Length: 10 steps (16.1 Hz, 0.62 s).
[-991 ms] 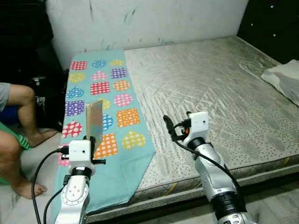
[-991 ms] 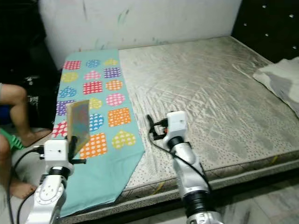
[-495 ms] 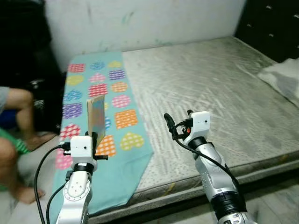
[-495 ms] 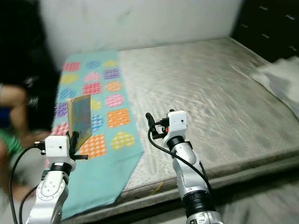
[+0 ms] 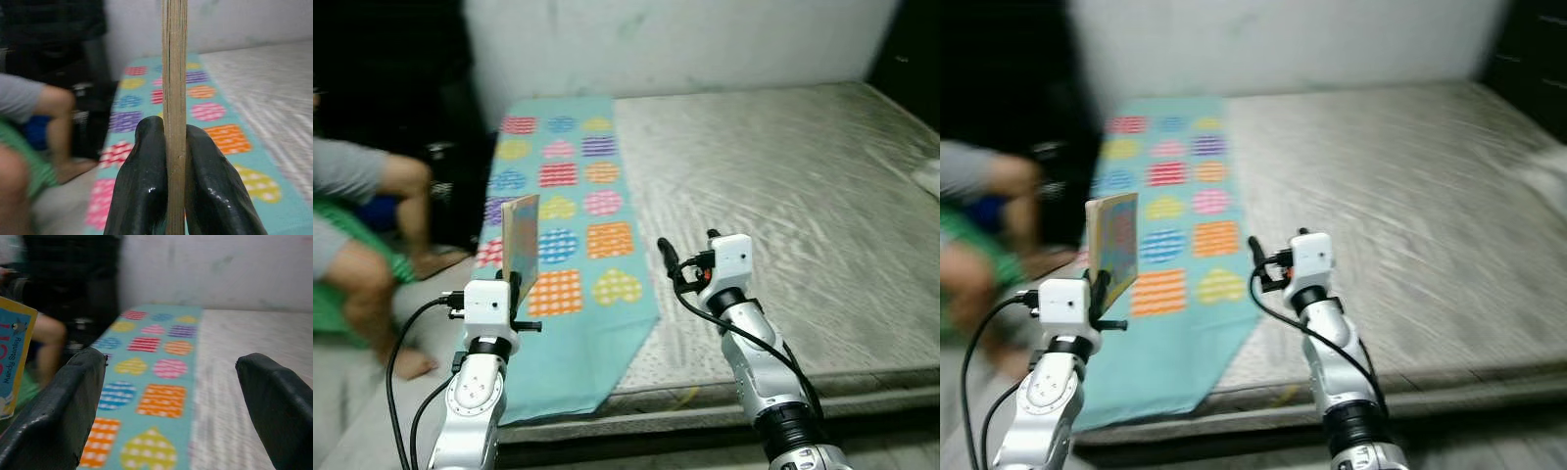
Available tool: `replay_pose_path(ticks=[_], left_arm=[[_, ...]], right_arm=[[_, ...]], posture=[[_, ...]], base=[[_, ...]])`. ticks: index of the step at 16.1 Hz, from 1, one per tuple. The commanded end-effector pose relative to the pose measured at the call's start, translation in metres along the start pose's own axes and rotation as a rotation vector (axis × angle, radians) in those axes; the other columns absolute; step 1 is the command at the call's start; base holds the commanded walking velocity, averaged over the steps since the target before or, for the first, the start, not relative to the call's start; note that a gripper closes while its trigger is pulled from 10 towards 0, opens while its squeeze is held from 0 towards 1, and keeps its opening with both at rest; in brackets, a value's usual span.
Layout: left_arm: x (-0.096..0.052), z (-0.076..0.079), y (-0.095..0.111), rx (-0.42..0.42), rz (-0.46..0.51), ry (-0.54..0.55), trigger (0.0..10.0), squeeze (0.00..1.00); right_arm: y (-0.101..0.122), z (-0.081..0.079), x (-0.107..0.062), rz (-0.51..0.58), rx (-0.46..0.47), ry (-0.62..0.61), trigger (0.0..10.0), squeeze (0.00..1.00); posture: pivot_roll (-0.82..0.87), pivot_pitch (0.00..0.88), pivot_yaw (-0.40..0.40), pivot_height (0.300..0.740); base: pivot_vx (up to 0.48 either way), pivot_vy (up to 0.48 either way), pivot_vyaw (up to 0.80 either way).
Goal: Clean up the room
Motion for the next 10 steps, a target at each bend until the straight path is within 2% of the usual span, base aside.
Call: replay_pose_path(ticks=[1, 4, 10], left_arm=[[0.002, -0.002, 0.007, 0.006, 0.028, 0.004, 10.0, 0.0], [0.002, 0.0, 0.007, 0.008, 0.028, -0.009, 10.0, 0.0], [0.003, 0.01, 0.012, -0.013, 0.049, -0.072, 10.0, 0.0]], right_arm=[[0.003, 0.001, 0.002, 0.015, -0.003, 0.002, 10.0, 0.0], [0.003, 0.004, 0.001, 0.02, 0.027, -0.023, 10.0, 0.0], [0.002, 0.007, 0.0, 0.018, 0.02, -0.033, 10.0, 0.0]], posture=[[-0.01, 0.0, 0.068, 0.74], [-0.02, 0.0, 0.073, 0.74], [-0.02, 0.0, 0.075, 0.74]], base=[[0.0, 0.0, 0.8], [0.0, 0.0, 0.0], [0.0, 0.0, 0.0]])
Point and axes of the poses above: a point about 5 cm out from each wrist's last joint towards the gripper, its own x axis pointing out of the wrist towards the gripper, its own y axis along the axis of the wrist's last joint, z = x × y, the point moved 1 cm from there along x, pointing out of the wrist towards the gripper, and after that the axes turned 5 degrees about x, right-handed, at the moved point
